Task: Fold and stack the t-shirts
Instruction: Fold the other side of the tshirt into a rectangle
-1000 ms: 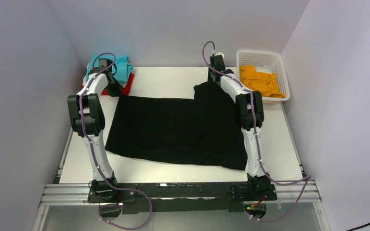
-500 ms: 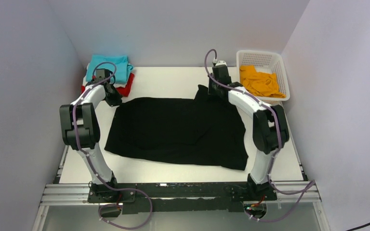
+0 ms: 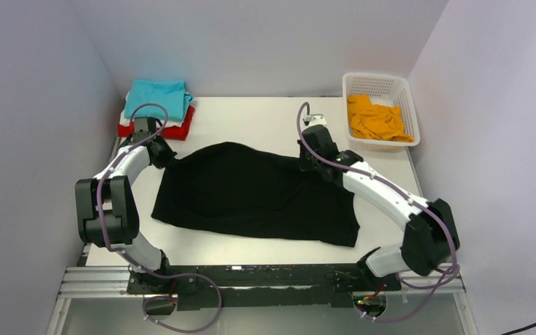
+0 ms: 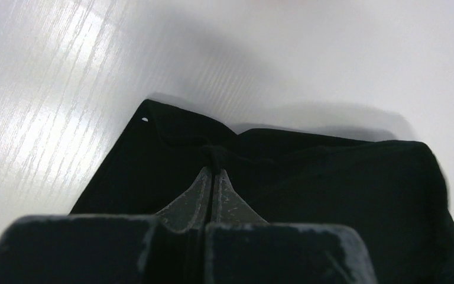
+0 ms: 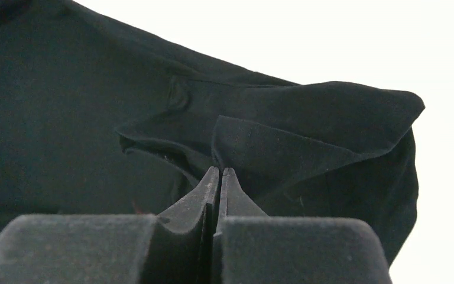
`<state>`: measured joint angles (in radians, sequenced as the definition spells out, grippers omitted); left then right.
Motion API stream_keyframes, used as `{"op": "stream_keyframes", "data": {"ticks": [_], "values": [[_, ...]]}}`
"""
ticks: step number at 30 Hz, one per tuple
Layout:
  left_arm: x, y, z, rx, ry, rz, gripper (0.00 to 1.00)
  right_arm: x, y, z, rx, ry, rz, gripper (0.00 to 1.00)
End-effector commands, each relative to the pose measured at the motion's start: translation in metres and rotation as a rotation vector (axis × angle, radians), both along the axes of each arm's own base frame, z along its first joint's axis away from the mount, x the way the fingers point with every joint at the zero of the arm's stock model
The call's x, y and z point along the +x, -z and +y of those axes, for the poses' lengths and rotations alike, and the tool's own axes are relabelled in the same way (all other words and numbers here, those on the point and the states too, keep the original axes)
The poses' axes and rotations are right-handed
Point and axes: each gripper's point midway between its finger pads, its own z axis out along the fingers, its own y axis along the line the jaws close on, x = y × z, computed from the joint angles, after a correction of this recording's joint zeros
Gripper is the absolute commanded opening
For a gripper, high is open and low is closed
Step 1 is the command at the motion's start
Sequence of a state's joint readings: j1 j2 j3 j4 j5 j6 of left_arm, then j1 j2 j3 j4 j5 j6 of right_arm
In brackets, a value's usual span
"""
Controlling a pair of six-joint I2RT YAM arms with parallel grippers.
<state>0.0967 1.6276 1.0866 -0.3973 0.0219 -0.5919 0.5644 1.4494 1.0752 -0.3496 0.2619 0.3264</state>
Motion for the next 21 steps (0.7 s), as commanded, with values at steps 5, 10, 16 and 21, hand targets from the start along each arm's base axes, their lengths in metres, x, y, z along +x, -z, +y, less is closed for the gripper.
{"op": "stream_keyframes", "data": {"ticks": [5,10,16,21], "values": [[0.002,-0.033,0.002,0.049,0.024,-0.154,0.00,-0.063,-0.024,-0.019,0.052,0.009,0.041,0.00],[-0.007,-0.040,0.010,0.084,-0.013,-0.180,0.00,-0.092,-0.026,-0.013,0.104,-0.072,0.101,0.00],[-0.019,-0.032,0.019,0.120,-0.056,-0.164,0.01,-0.116,-0.010,-0.008,0.113,-0.141,0.169,0.00],[-0.026,-0.019,0.027,0.128,-0.095,-0.137,0.11,-0.142,0.018,-0.003,0.137,-0.183,0.261,0.00]]}}
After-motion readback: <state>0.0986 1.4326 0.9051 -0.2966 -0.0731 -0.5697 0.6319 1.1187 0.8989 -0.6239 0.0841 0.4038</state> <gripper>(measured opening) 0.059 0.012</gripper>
